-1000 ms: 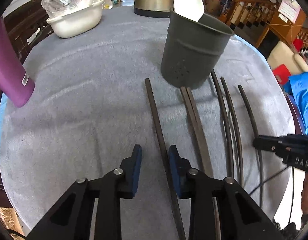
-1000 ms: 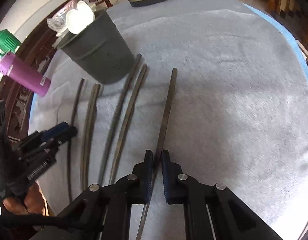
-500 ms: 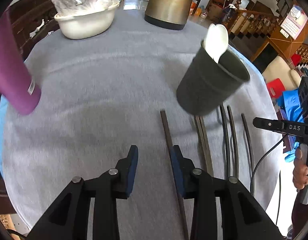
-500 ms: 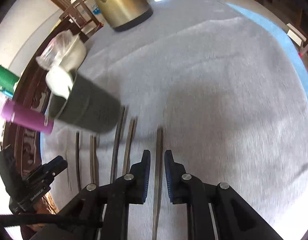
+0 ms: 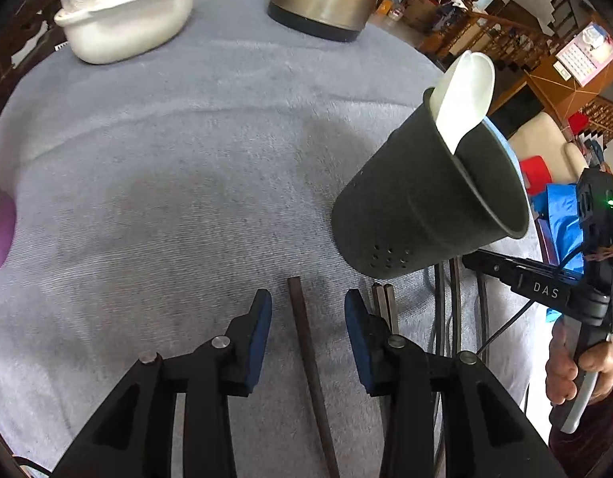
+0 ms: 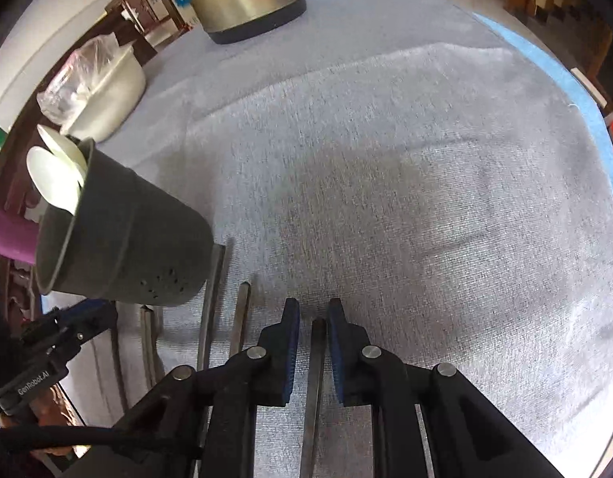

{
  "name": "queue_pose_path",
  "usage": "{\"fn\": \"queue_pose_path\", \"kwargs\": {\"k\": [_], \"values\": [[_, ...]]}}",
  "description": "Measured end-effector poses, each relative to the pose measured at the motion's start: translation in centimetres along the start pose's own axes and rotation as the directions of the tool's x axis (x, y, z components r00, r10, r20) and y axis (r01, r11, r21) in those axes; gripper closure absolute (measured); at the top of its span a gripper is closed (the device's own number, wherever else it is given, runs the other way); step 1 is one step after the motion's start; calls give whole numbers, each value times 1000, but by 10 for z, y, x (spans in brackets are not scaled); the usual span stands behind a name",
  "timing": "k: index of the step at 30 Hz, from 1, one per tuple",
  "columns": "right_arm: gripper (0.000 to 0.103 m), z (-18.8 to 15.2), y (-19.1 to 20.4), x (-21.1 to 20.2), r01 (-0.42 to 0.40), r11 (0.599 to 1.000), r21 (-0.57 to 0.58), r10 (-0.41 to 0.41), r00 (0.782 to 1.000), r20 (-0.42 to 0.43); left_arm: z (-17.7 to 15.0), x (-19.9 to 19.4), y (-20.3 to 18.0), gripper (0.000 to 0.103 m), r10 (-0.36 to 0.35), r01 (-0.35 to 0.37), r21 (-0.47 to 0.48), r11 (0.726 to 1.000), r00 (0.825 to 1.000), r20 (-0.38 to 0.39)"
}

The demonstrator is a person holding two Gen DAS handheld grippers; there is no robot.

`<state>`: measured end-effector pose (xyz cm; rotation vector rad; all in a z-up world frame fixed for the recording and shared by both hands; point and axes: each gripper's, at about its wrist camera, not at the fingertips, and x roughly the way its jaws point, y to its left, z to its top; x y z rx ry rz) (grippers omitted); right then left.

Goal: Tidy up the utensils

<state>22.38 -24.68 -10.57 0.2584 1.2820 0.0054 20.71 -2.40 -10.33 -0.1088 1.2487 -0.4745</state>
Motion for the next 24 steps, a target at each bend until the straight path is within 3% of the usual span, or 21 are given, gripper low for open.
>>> {"fn": "queue_pose_path", "kwargs": {"k": [3, 8, 12, 18, 24], "values": [[88, 0, 4, 2, 14, 1000, -25, -14, 1000, 5, 4, 8, -4, 69, 18, -18, 21, 1000, 1000, 0], [96, 2, 10, 6, 24, 998, -49, -22, 999, 25, 13, 16, -7, 91, 32, -32, 29, 999, 999, -8], [96, -3, 4, -8, -13, 999, -45, 16, 998, 64, 16, 10, -1, 94, 33, -33, 3, 999, 999, 2], [96, -18, 6, -48, -46, 996, -82, 59, 985, 163, 5, -44, -7, 95, 31, -31, 1, 1000, 992, 119], [96, -34, 11, -96, -86, 990, -114, 114, 955, 274, -10, -111, -31, 96, 15, -31, 58, 998, 966, 260]]}}
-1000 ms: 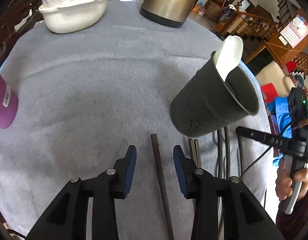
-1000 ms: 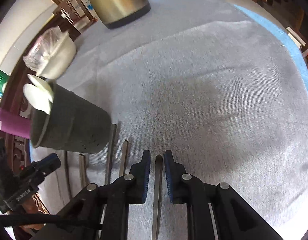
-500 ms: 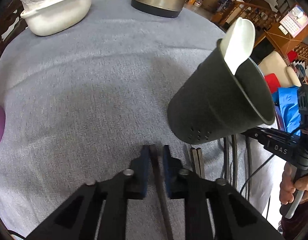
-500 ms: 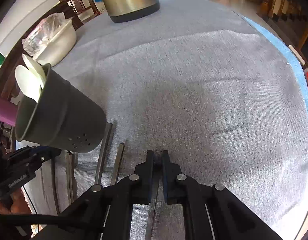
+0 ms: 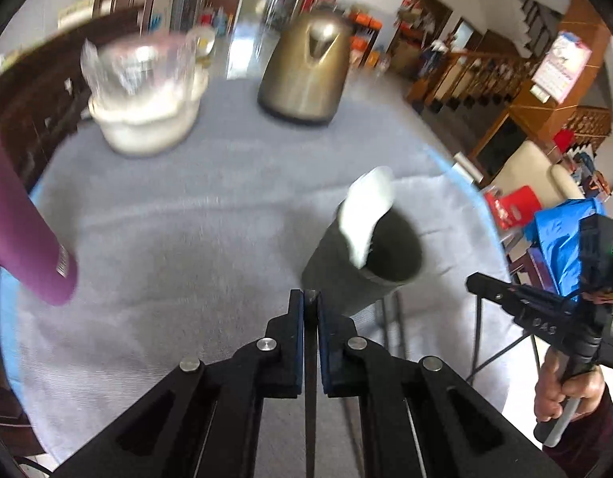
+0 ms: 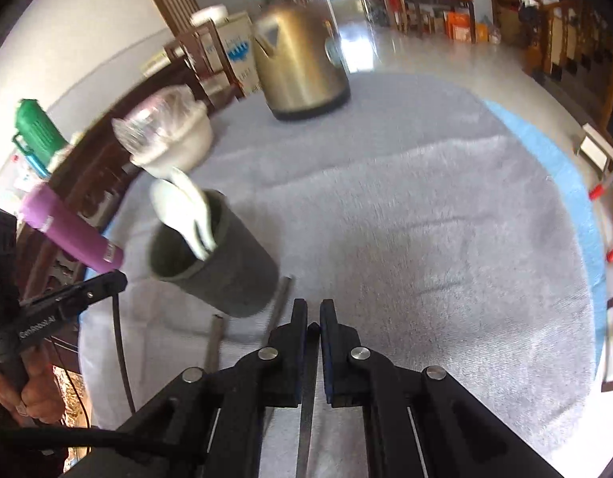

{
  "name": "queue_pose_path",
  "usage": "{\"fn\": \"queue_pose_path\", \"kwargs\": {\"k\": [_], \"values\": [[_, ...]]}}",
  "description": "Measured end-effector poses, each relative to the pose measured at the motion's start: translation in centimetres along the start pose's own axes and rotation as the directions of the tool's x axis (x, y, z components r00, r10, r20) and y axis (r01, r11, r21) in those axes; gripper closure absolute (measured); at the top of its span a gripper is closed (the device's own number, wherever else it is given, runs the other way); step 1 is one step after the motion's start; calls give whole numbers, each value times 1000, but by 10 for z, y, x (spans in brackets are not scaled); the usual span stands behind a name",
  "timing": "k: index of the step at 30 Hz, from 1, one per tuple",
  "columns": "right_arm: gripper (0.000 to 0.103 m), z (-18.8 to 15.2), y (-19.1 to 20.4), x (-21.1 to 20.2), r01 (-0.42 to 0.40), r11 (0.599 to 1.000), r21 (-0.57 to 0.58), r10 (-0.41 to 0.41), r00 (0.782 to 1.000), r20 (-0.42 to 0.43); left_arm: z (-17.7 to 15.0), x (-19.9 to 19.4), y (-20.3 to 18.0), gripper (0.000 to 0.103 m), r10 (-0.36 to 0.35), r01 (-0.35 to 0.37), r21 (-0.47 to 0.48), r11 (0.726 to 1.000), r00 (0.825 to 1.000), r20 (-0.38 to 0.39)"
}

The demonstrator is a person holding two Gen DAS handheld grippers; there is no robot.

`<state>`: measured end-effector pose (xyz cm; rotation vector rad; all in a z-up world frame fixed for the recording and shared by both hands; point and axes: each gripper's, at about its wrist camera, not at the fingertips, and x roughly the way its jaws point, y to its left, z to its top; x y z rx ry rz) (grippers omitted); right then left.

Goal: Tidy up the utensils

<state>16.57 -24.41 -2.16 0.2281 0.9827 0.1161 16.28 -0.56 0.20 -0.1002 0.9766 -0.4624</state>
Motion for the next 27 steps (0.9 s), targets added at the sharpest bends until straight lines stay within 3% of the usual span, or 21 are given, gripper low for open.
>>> {"fn": "queue_pose_path", "kwargs": {"k": [3, 13, 21, 27], "values": [[97, -1, 10, -21, -14, 1000, -17, 15, 998, 58, -4, -34, -16, 96, 0, -1, 25, 1000, 998, 64], [97, -12, 34, -86, -37, 997, -75, 53, 971, 233, -7, -84, -39, 96, 3, -17, 71, 997, 982, 188], [97, -7, 48, -126, -36, 995, -95, 69, 926, 371, 4, -113, -57, 96, 12, -31, 72, 997, 967, 254], [97, 15, 58, -147, -45, 995, -93, 82, 889, 451, 29, -128, -70, 96, 19, -46, 82, 996, 953, 303]]}}
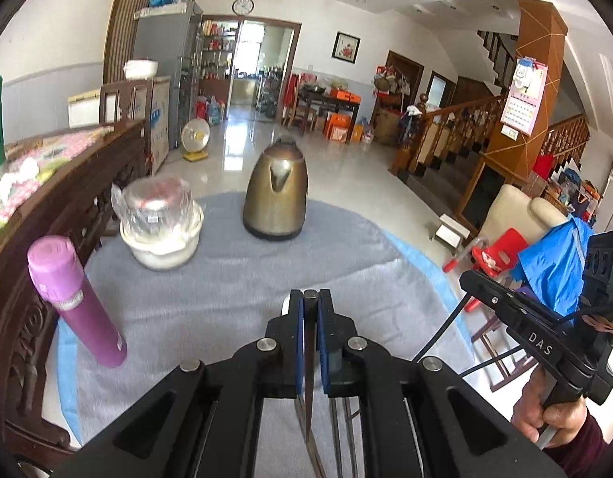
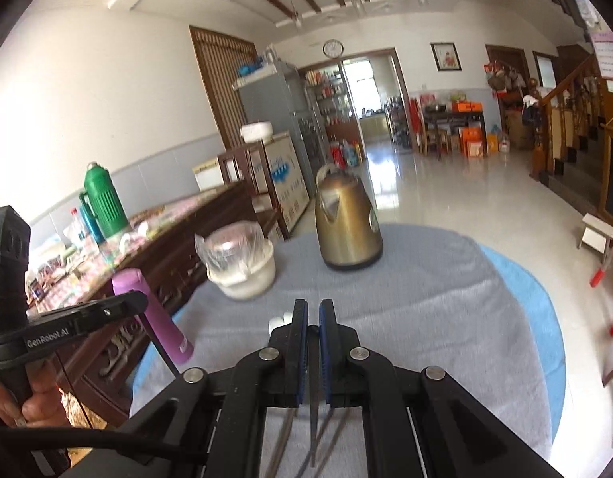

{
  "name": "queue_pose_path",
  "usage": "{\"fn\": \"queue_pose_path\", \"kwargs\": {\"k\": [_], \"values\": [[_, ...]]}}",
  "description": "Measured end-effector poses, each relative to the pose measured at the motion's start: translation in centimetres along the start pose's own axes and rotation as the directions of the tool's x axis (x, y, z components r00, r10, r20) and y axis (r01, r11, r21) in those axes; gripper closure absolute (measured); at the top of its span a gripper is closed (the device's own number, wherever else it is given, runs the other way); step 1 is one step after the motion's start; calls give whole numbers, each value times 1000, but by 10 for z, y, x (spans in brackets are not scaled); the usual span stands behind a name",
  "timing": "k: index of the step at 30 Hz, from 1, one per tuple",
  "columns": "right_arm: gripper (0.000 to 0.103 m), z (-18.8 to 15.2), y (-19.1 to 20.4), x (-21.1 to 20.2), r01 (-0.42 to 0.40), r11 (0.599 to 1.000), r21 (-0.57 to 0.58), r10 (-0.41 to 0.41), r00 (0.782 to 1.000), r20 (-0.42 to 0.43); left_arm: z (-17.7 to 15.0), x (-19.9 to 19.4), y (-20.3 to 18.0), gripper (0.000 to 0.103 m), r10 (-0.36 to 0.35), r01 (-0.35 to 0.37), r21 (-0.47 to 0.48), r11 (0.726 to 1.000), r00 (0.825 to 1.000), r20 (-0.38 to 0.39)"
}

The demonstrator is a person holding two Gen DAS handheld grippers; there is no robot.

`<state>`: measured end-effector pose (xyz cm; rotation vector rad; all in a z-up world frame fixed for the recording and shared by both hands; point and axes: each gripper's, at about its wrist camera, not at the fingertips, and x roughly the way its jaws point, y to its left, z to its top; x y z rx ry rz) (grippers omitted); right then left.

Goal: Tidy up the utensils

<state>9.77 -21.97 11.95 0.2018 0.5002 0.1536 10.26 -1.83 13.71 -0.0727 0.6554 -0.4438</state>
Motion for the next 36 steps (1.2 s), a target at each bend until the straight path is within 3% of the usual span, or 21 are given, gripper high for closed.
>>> {"fn": "queue_pose_path", "kwargs": {"k": [10, 17, 27, 36], "values": [[97, 70, 26, -3, -7, 999, -37, 13, 988, 156, 69, -14, -5, 96, 35, -34, -14, 999, 987, 154], [97, 91, 38, 15, 25, 999, -30, -18, 971, 239, 80, 4, -1, 96, 78, -68, -53, 996, 970, 232], [97, 52, 40, 67, 57, 996, -64, -50, 992, 113, 36, 70, 19, 96, 84, -69, -130, 989, 990, 113], [95, 50, 39, 68, -8, 999, -31, 9, 999, 42, 40, 59, 14, 95, 57, -47, -93, 995, 992, 111]]}}
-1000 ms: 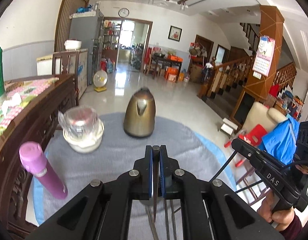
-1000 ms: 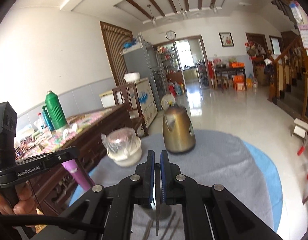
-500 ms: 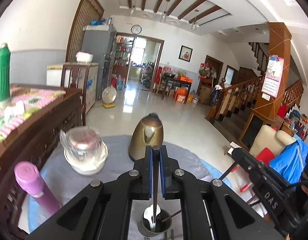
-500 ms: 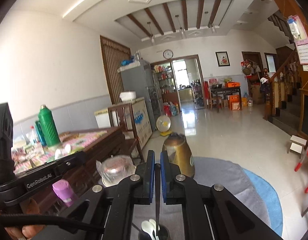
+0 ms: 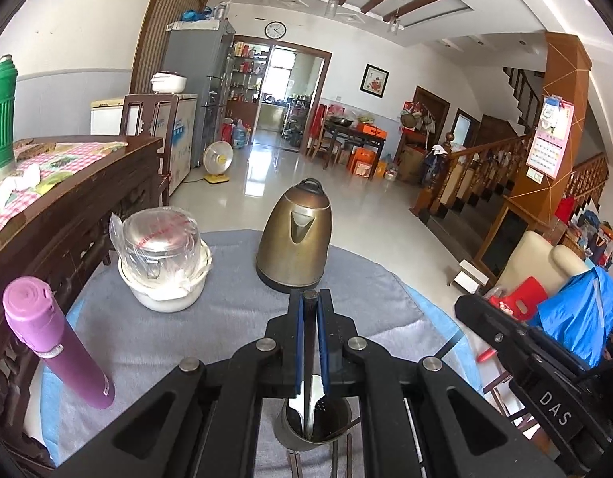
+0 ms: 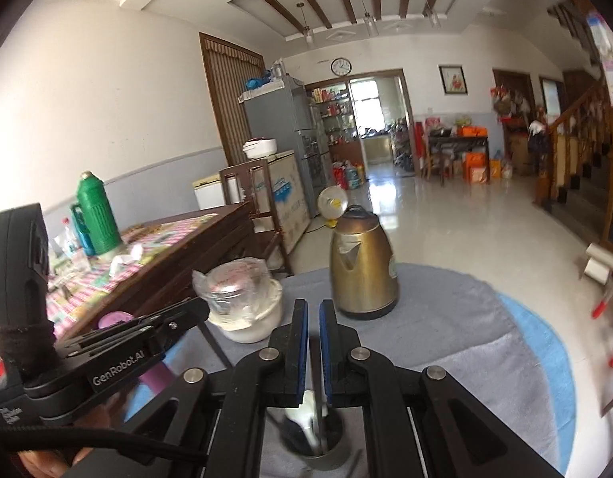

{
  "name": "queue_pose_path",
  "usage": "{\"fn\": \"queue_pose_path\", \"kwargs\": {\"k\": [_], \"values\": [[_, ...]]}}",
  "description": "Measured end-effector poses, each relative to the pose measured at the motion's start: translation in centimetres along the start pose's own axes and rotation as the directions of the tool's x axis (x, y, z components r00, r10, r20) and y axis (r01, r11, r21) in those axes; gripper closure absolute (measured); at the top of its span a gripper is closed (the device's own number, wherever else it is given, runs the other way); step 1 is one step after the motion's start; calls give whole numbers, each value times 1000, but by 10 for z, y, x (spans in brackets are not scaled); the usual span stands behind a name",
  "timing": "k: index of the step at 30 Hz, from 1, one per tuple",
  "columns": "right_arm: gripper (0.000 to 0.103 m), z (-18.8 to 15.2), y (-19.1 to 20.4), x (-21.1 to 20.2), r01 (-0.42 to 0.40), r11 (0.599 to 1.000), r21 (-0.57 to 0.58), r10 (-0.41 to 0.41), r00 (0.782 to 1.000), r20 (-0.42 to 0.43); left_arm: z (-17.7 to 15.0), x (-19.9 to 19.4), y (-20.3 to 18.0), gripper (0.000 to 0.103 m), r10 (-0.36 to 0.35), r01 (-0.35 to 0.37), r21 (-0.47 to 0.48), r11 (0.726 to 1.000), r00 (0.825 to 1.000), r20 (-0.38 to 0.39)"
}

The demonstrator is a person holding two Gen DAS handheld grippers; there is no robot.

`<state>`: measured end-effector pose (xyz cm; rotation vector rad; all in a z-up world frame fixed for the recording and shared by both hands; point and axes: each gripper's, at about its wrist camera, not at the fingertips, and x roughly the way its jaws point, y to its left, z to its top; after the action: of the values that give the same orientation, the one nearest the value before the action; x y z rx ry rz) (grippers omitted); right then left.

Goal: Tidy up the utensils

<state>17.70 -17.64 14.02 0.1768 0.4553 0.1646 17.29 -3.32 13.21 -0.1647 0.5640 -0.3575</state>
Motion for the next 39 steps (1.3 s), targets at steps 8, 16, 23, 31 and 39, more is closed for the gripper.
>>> {"fn": "queue_pose_path", "kwargs": {"k": [8, 16, 23, 31, 39], "values": [[81, 17, -11, -32, -55, 996, 77, 52, 998, 42, 12, -47, 11, 54, 9, -10, 3, 1000, 995, 99], [50, 6, -41, -77, -22, 993, 114, 6, 990, 139, -24, -80, 44, 45, 115, -116, -5, 993, 987, 115], [50, -63, -84, -75, 44, 987, 158, -43, 999, -5, -129, -76, 75, 44, 221, -221, 9, 975, 973, -73], [52, -149, -114, -77, 105, 986, 131, -76, 974, -212, -249, -86, 91, 44, 267, -269, 39, 962, 907, -327], [52, -180, -120, -76, 103, 977, 185, -47, 957, -285, -231, -100, 108, 44, 295, -317, -40, 948, 917, -268]]}}
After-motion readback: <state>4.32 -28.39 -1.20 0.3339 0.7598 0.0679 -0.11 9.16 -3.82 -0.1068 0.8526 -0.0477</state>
